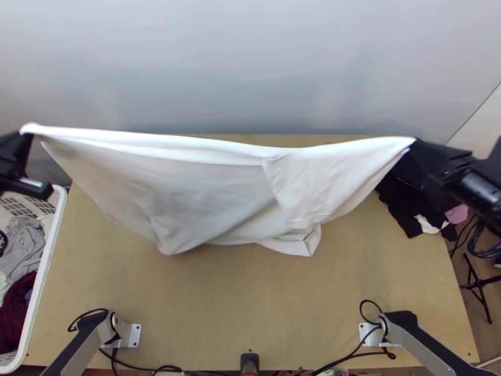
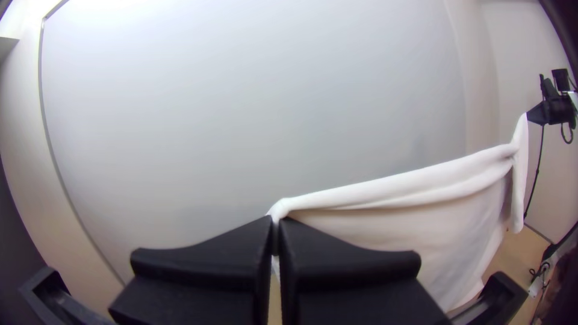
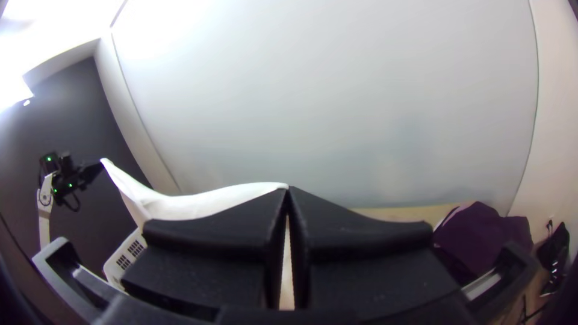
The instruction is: Fold the t-shirt
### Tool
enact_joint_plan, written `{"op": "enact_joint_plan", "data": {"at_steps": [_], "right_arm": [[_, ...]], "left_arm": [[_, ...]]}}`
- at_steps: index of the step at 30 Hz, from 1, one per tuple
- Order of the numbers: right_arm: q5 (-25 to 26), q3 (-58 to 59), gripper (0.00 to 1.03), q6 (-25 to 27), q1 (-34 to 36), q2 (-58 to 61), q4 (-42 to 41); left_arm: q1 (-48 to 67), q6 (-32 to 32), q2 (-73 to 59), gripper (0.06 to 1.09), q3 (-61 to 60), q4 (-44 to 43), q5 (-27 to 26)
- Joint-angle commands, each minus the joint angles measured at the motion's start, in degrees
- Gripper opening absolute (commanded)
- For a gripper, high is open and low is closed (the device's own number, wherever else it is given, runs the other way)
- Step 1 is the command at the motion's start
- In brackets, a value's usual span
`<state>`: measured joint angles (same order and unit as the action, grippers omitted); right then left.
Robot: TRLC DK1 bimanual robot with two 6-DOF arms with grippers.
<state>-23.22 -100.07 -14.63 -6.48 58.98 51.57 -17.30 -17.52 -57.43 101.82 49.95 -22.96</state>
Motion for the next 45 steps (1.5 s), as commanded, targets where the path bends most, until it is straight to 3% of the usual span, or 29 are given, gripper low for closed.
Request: {"op": "enact_joint_plan", "data": {"at_steps": [1, 5, 8, 9, 11, 13, 17, 21, 36, 41, 45], "right_arm": [[-1.47, -10.67, 0.03, -8.39, 2.35, 2.81, -3.06], [-1.3, -22.27, 0.03, -8.75, 2.17, 5.79, -4.2], [1.51, -24.82, 0.03, -8.57, 3.23, 5.18, -7.63], [2.04, -24.64, 0.03, -8.57, 4.02, 4.65, -8.51], [2.13, -23.5, 0.03, -8.83, 4.28, 3.95, -8.68], [1.07, -18.76, 0.03, -8.39, 4.11, 2.02, -8.59], [-2.97, -8.56, 0.03, -7.43, 2.26, -1.32, -7.36], [-2.79, -7.07, 0.03, -6.46, 2.09, -2.82, -6.92], [-2.79, 8.49, 0.03, -1.54, 1.47, -11.08, -3.23], [-2.79, 15.43, 0.03, 0.13, 1.3, -12.22, -4.37], [-2.7, 13.94, 0.03, 0.92, 1.21, -8.71, -5.96]], "left_arm": [[1.83, 1.43, -4.97, 0.09, 12.53, -1.17, -0.51], [1.92, 6.27, -4.53, 0.09, 18.5, -1.0, -1.82], [-0.45, 11.19, 0.12, 0.09, 15.6, -5.22, 1.25], [-0.89, 10.75, 2.5, 0.09, 11.82, -7.85, 3.54], [-0.54, 8.47, 7.86, 0.09, 2.15, -11.19, 3.1], [1.48, 3.81, 12.17, 0.09, -7.34, -6.8, -1.38], [2.89, -1.82, 21.13, 0.09, -23.07, -5.13, -2.0], [1.22, -4.98, 21.92, 0.09, -21.49, -2.32, 0.28], [3.24, -7.88, 32.56, 0.09, -33.97, 6.47, -1.56], [2.97, -7.79, 33.26, 0.09, -37.48, 4.8, -1.47], [2.89, -7.97, 28.95, 0.09, -35.81, 2.52, -1.38]]}}
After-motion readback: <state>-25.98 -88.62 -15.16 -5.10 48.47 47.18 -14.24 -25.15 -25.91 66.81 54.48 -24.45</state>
